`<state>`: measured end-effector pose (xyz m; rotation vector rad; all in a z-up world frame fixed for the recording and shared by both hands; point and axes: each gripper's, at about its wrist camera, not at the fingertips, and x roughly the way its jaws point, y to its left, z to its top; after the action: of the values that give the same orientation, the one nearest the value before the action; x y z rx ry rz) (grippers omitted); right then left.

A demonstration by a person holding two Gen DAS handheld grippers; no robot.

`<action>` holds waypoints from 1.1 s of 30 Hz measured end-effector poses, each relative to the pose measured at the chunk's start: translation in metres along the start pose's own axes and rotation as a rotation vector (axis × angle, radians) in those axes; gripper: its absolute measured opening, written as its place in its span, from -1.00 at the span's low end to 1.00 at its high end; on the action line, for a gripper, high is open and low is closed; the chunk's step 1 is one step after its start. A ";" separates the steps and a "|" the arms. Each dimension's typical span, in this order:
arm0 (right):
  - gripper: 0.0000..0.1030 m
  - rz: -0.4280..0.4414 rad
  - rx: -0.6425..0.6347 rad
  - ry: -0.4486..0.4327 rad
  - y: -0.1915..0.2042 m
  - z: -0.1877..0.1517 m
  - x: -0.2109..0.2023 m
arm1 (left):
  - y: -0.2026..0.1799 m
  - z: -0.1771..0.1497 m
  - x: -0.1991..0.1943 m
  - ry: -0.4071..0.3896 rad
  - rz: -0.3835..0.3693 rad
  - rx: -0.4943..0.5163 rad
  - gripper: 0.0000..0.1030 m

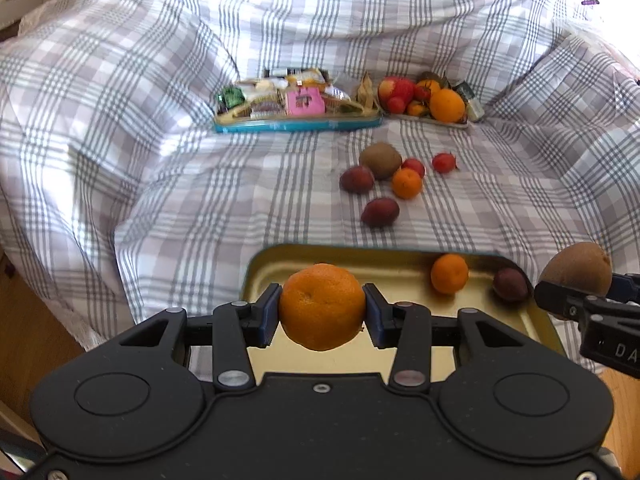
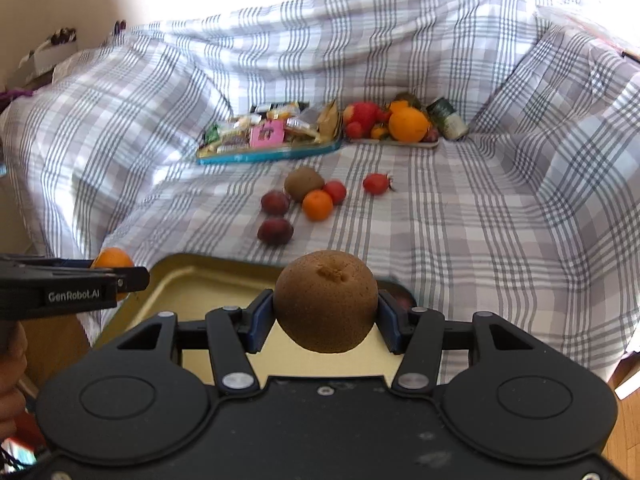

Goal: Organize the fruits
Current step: 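Lift the orange with the left tool while the right tool carries the kiwi over the tray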

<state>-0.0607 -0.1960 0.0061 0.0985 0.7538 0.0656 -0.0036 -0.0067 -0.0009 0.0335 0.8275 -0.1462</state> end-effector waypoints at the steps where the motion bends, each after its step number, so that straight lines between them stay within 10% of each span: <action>1: 0.08 -0.001 0.000 0.011 0.000 -0.002 0.001 | 0.000 -0.002 0.002 0.010 0.002 -0.001 0.00; 33: 0.08 0.006 -0.032 0.167 0.007 -0.022 0.026 | 0.004 -0.018 0.026 0.165 0.036 -0.025 0.00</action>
<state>-0.0575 -0.1852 -0.0268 0.0649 0.9194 0.0921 0.0011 -0.0045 -0.0321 0.0376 0.9926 -0.0999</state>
